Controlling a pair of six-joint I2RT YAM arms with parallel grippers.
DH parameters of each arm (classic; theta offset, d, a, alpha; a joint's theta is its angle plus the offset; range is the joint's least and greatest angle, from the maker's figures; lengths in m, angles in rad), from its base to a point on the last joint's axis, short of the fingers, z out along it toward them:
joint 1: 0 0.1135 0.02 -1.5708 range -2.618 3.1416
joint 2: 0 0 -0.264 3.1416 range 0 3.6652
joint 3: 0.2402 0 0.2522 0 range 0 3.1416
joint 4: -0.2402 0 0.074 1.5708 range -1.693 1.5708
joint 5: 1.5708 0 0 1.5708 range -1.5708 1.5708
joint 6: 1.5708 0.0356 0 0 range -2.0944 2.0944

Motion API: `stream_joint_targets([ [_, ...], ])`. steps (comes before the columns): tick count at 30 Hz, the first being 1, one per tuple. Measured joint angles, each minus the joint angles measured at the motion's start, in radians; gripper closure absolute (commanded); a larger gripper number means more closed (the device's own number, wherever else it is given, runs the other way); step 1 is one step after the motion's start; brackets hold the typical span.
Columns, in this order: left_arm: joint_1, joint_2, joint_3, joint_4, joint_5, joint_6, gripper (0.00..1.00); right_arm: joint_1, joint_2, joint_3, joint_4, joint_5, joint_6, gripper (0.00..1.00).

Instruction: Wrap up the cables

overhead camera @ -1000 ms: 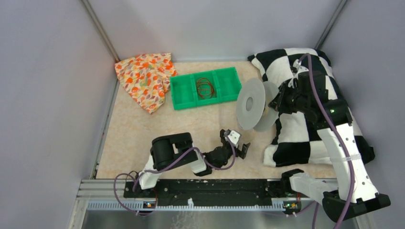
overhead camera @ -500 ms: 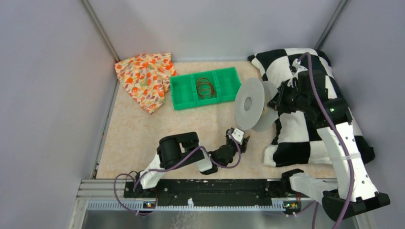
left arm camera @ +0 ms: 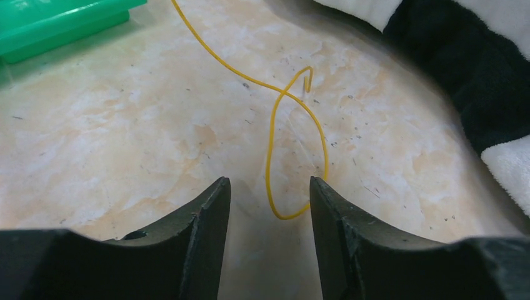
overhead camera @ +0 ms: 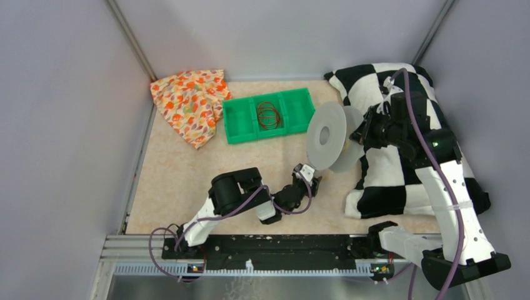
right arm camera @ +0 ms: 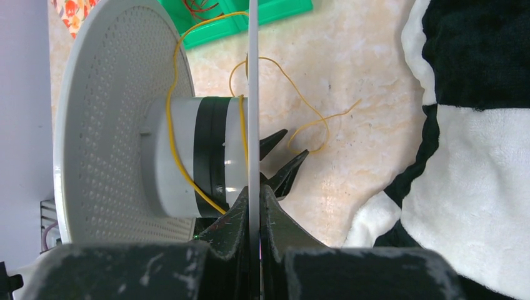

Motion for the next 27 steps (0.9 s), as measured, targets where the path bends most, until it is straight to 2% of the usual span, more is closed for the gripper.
stream_joint_targets([
  [7, 0.003, 0.018, 0.019, -0.016, 0.06, -0.003, 0.7, 0.0, 0.0, 0.0, 0.0, -0.001, 0.002, 1.0],
  [8, 0.005, 0.018, 0.024, -0.018, 0.065, -0.002, 0.76, 0.0, 0.0, 0.0, 0.0, -0.001, 0.002, 1.0],
  [10, 0.008, 0.018, 0.029, -0.021, 0.082, -0.002, 0.94, 0.0, 0.0, 0.0, 0.0, -0.001, 0.002, 1.0],
  [11, 0.01, 0.018, 0.029, -0.021, 0.081, -0.002, 1.0, 0.0, 0.0, 0.0, 0.0, 0.0, 0.002, 1.0],
  [15, 0.017, 0.016, 0.015, -0.007, 0.114, -0.003, 1.0, 0.0, 0.0, 0.0, 0.0, 0.002, 0.002, 1.0],
  [20, 0.013, -0.055, -0.111, 0.014, 0.139, -0.033, 1.0, 0.0, 0.0, -0.001, -0.002, 0.01, 0.002, 1.0],
  [23, -0.011, -0.183, -0.2, -0.023, 0.141, -0.042, 1.0, -0.001, 0.0, -0.006, -0.001, 0.019, 0.006, 1.0],
  [27, -0.077, -0.432, -0.224, -0.227, 0.163, -0.069, 1.0, -0.001, -0.002, -0.037, 0.011, 0.049, 0.006, 1.0],
])
